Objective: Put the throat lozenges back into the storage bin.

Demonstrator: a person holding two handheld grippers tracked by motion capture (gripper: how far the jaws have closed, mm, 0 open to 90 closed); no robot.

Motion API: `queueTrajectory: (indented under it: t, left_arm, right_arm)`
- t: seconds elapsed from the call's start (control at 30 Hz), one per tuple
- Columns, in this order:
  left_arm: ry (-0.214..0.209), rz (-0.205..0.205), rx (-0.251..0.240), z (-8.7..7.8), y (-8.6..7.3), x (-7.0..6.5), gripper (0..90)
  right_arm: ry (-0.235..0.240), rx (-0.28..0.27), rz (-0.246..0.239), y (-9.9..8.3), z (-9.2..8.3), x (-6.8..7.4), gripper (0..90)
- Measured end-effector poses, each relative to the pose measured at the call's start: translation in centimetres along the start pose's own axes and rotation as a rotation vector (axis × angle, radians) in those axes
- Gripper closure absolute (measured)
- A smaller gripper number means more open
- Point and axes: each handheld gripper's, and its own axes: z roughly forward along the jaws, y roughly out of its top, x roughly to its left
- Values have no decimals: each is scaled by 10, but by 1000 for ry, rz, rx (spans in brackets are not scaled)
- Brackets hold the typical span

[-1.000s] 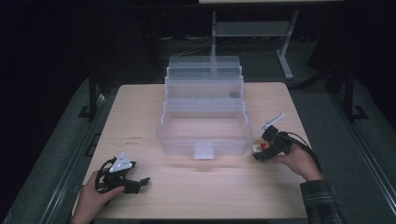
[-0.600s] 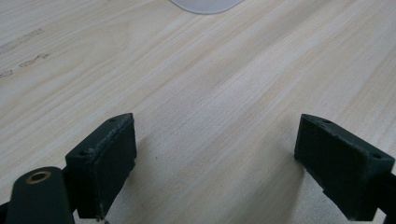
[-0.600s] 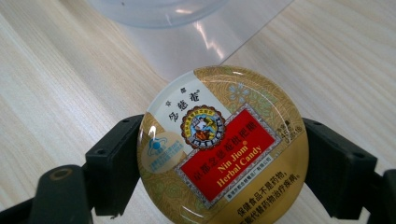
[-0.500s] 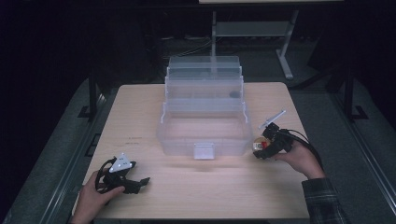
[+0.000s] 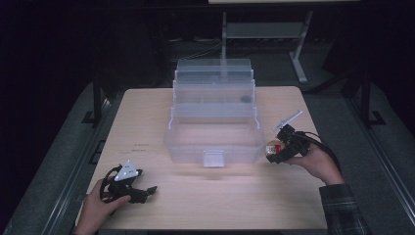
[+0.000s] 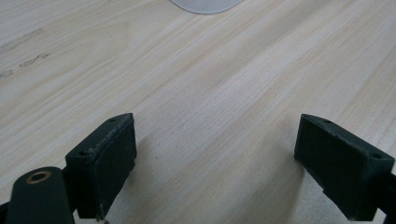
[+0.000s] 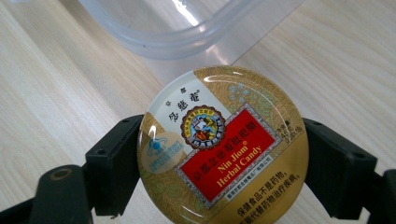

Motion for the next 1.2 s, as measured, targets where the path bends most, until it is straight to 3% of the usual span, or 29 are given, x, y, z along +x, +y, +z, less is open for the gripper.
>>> queueTrajectory:
  t: [0.7,1.2]
  left_arm:
    - [0,0,0,0,0,0,119]
    - [1,2,0,0,0,0,119]
  right_arm:
    - [-27,-31,-10,17,-29,0,196]
    - [-28,-56,-32,38,-36,3,196]
